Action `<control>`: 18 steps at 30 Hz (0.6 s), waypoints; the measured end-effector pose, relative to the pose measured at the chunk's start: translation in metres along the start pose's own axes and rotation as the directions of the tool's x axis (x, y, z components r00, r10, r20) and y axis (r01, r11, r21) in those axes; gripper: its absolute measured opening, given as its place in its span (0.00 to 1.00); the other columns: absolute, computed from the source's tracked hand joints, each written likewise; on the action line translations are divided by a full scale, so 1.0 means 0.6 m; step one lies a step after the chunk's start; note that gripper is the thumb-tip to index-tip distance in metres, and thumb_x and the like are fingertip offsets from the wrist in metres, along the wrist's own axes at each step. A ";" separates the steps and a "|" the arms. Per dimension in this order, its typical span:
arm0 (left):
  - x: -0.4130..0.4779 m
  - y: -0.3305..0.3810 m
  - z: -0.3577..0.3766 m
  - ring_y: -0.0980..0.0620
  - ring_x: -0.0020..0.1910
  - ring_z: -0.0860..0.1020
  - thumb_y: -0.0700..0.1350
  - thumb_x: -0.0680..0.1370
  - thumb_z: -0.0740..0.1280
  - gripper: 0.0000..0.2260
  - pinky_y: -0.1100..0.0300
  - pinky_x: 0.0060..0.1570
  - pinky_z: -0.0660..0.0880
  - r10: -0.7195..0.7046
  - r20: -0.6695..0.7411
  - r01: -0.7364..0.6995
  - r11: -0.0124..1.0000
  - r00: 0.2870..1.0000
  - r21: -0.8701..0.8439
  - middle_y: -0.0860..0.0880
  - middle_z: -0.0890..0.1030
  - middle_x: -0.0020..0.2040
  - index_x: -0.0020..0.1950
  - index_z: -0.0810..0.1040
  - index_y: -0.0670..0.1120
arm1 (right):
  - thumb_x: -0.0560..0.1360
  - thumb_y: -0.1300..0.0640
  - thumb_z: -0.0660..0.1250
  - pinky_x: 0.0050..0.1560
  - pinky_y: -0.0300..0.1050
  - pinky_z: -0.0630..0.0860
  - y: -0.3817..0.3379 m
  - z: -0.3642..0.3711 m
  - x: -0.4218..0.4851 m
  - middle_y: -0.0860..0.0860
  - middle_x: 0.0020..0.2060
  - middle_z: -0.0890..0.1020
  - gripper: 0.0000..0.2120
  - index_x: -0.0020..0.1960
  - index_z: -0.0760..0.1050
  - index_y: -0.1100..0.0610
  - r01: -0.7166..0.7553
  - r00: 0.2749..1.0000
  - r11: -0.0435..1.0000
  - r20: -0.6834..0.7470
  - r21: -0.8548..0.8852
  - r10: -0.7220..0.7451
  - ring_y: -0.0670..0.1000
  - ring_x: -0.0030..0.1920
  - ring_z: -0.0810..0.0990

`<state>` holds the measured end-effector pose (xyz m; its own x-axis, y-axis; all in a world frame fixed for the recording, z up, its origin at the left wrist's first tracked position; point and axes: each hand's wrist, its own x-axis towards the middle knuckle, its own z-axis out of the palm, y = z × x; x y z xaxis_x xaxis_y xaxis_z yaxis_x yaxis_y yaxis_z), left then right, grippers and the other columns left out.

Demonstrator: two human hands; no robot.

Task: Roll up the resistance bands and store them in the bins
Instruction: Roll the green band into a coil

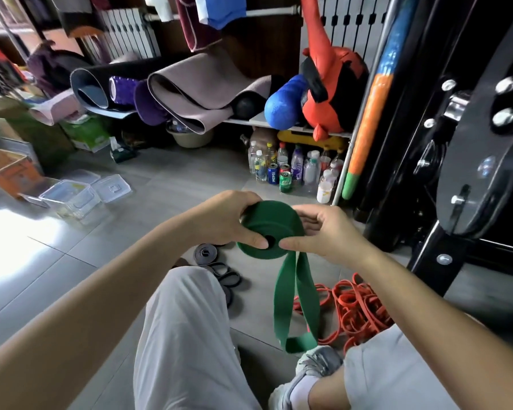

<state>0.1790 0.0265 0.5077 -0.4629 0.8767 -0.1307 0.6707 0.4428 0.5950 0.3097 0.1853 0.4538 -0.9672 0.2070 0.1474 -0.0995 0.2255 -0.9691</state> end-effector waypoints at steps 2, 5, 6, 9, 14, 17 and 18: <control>-0.003 -0.002 -0.001 0.46 0.50 0.79 0.46 0.62 0.80 0.24 0.46 0.54 0.74 -0.017 0.005 0.017 1.000 1.000 0.019 0.47 0.81 0.49 0.54 0.77 0.45 | 0.64 0.67 0.76 0.46 0.34 0.78 -0.001 0.002 -0.004 0.42 0.42 0.85 0.22 0.51 0.78 0.47 0.001 1.000 1.000 0.014 -0.018 0.000 0.43 0.46 0.83; -0.005 -0.005 0.007 0.45 0.49 0.79 0.53 0.57 0.81 0.28 0.46 0.53 0.75 -0.019 -0.033 0.020 0.999 0.999 0.027 0.46 0.82 0.47 0.51 0.77 0.46 | 0.64 0.67 0.77 0.48 0.37 0.79 -0.004 0.000 -0.007 0.47 0.46 0.85 0.22 0.52 0.78 0.49 0.001 1.000 0.999 0.015 -0.040 -0.001 0.45 0.47 0.84; -0.007 -0.005 0.009 0.45 0.49 0.79 0.58 0.54 0.79 0.31 0.46 0.52 0.75 -0.011 -0.040 0.012 1.000 0.999 0.021 0.46 0.82 0.47 0.51 0.77 0.46 | 0.64 0.67 0.77 0.48 0.37 0.79 -0.004 -0.002 -0.006 0.48 0.47 0.85 0.22 0.54 0.78 0.51 -0.002 1.000 0.999 0.019 -0.044 0.003 0.46 0.47 0.84; -0.008 0.000 0.013 0.46 0.48 0.78 0.59 0.54 0.78 0.32 0.46 0.52 0.75 -0.007 -0.012 0.008 0.999 1.000 0.040 0.47 0.81 0.47 0.52 0.76 0.46 | 0.64 0.67 0.77 0.49 0.39 0.80 -0.002 -0.007 -0.005 0.50 0.47 0.85 0.22 0.54 0.78 0.53 -0.026 0.999 0.998 0.026 -0.063 0.028 0.47 0.47 0.84; 0.004 0.034 0.025 0.50 0.53 0.75 0.55 0.62 0.78 0.37 0.53 0.54 0.74 0.009 0.015 -0.013 0.950 1.000 0.312 0.52 0.77 0.56 0.67 0.68 0.50 | 0.62 0.60 0.79 0.53 0.52 0.80 0.004 -0.006 0.003 0.48 0.45 0.85 0.19 0.49 0.79 0.45 -0.042 0.999 0.975 0.011 -0.220 0.046 0.47 0.47 0.83; 0.012 0.040 0.035 0.51 0.47 0.76 0.55 0.66 0.75 0.25 0.58 0.44 0.74 0.019 -0.034 -0.003 0.901 0.999 0.433 0.54 0.77 0.46 0.60 0.73 0.50 | 0.62 0.58 0.79 0.54 0.50 0.79 0.010 -0.002 0.001 0.47 0.45 0.85 0.19 0.48 0.78 0.44 -0.043 0.999 0.975 -0.009 -0.216 0.042 0.46 0.48 0.83; 0.012 0.040 0.037 0.51 0.44 0.75 0.54 0.67 0.74 0.22 0.59 0.41 0.72 0.019 -0.061 0.009 0.908 0.998 0.419 0.54 0.76 0.43 0.57 0.74 0.50 | 0.62 0.59 0.79 0.54 0.46 0.78 0.013 -0.002 0.000 0.46 0.46 0.84 0.21 0.50 0.78 0.43 -0.046 0.999 0.983 -0.024 -0.176 0.043 0.44 0.49 0.82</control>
<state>0.2046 0.0473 0.5036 -0.4849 0.8717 -0.0708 0.8479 0.4884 0.2063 0.3095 0.1882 0.4468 -0.9648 0.2388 0.1106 -0.0121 0.3795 -0.9251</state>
